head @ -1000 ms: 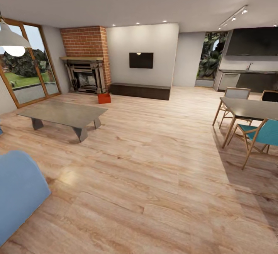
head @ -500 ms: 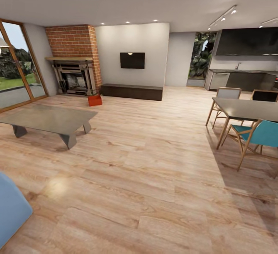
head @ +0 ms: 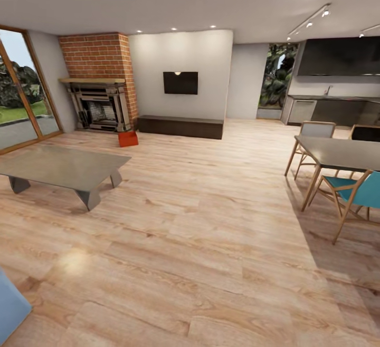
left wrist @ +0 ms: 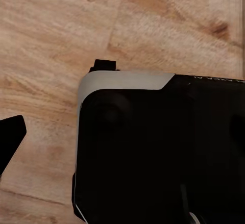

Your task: Move the two storage containers from the living room to the garage. In the garage, place one container on the floor and stack the other container on top of it (either order is fine).

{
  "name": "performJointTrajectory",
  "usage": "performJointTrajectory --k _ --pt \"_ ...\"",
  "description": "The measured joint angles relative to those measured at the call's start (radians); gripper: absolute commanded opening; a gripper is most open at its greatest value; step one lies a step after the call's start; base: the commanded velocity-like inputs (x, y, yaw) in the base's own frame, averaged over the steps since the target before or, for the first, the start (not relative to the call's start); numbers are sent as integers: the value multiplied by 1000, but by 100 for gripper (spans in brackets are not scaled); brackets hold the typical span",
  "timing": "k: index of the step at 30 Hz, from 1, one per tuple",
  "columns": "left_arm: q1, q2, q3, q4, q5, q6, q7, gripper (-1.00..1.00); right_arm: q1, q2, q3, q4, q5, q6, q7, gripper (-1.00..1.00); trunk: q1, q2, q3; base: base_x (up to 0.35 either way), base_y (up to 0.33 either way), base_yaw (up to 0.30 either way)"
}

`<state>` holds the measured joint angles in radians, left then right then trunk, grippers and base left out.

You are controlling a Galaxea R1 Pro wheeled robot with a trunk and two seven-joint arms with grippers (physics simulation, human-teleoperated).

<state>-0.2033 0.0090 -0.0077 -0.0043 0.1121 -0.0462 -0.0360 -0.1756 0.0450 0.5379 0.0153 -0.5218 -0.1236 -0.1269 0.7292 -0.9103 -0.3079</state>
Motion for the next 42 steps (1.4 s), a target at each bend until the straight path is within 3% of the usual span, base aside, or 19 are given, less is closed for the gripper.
performJointTrajectory --k 42 --pt "0 -2 0 0 -1 12 -1 100 0 0 0 0 3 0 0 100 0 0 0 322 0 0"
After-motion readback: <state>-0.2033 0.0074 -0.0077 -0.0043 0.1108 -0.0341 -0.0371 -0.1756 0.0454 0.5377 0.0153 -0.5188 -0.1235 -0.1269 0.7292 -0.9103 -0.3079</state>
